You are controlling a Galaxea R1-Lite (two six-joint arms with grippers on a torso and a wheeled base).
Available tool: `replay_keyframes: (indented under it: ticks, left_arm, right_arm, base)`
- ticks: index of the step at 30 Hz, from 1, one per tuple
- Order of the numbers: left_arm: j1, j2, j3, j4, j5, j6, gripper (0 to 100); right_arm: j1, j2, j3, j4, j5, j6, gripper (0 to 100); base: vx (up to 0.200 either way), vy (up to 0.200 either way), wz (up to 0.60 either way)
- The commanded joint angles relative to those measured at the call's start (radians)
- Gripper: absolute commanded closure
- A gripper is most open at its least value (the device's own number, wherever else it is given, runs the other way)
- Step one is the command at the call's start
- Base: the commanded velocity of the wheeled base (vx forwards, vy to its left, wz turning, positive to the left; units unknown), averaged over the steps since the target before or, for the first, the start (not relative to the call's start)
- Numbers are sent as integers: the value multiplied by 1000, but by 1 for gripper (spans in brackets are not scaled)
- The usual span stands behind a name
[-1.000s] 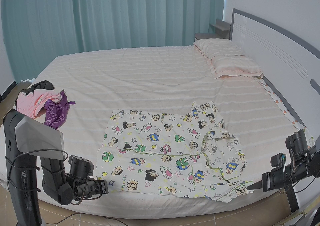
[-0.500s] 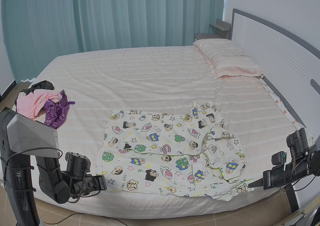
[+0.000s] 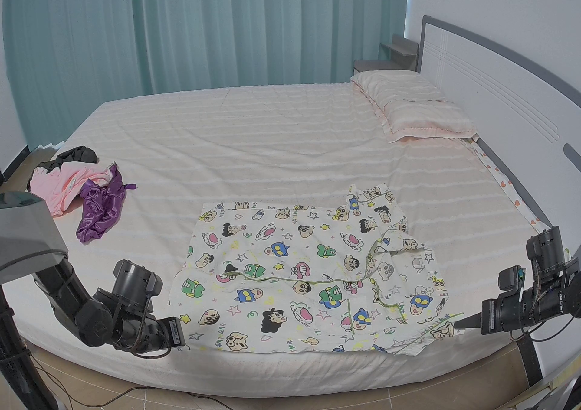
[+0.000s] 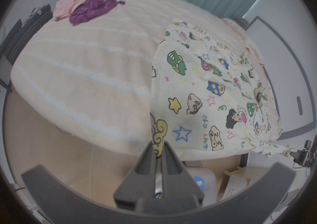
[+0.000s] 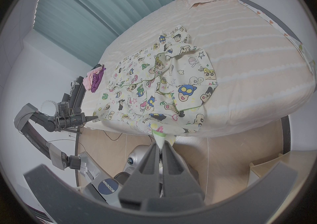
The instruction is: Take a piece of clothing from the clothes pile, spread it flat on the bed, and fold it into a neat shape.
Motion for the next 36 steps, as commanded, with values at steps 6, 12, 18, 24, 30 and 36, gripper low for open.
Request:
replay_keyframes:
  ticks: [6,12,18,24,30,36]
  left_arm:
    - [20,-81,-66,108,11,16,100]
    - [20,-66,-34,111,12,51,100]
    - [20,-60,9,113,12,83,100]
    - [20,-46,29,113,12,109,100]
    - [21,-47,8,113,12,108,100]
    - [21,-50,-43,114,14,83,100]
  right_arm:
    - [-5,-77,50,87,-8,-58,100]
    - [0,-115,76,177,-7,-131,100]
    - [0,-114,99,214,-7,-176,100]
    - [2,-106,125,217,-7,-213,100]
    - [9,-100,110,211,-1,-216,100]
    - [2,-100,36,220,4,-200,100]
  base:
    - [0,0,0]
    - [0,0,0]
    - [0,0,0]
    - [0,0,0]
    - [0,0,0]
    - [0,0,0]
